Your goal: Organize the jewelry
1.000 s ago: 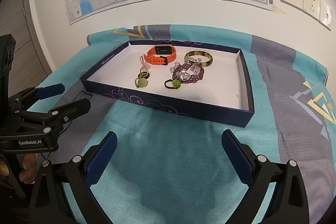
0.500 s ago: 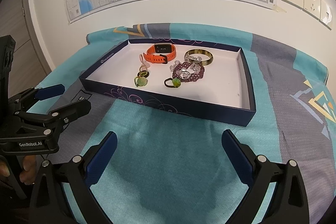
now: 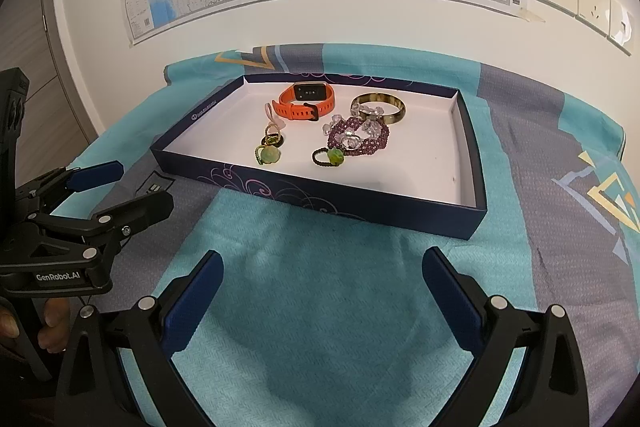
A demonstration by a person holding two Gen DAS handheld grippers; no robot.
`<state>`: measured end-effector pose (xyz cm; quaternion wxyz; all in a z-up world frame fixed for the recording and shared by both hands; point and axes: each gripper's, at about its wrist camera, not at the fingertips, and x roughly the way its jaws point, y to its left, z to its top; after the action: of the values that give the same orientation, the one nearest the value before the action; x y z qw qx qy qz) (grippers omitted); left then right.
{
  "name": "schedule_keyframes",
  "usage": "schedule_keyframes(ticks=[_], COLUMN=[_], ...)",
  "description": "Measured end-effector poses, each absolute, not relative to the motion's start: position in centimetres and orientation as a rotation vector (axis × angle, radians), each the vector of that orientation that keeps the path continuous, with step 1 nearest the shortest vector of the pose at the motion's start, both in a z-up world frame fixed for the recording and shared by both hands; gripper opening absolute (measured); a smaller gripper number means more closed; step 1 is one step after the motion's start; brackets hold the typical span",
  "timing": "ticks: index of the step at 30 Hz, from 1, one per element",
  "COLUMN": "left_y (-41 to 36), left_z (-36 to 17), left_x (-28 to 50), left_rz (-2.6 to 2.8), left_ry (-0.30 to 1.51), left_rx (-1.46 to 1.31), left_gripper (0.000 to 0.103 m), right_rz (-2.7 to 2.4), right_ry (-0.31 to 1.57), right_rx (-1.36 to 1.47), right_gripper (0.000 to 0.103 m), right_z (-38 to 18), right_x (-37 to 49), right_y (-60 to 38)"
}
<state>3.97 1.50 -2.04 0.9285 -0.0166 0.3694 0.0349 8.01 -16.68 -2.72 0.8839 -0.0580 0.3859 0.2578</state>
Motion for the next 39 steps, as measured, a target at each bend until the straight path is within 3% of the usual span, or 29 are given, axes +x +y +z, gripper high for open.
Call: schedule_keyframes(ticks=[39], left_y=[1.2], left_z=[-2.3], left_x=[4.1], left_rz=[0.036], left_ry=[0.774], left_rx=[-0.042], left_gripper=[0.097], right_rz=[0.51], right_ry=[0.808], right_rx=[-0.159], right_gripper=[0.096], right_z=[-2.7], right_x=[8.4], right_y=[-18.4])
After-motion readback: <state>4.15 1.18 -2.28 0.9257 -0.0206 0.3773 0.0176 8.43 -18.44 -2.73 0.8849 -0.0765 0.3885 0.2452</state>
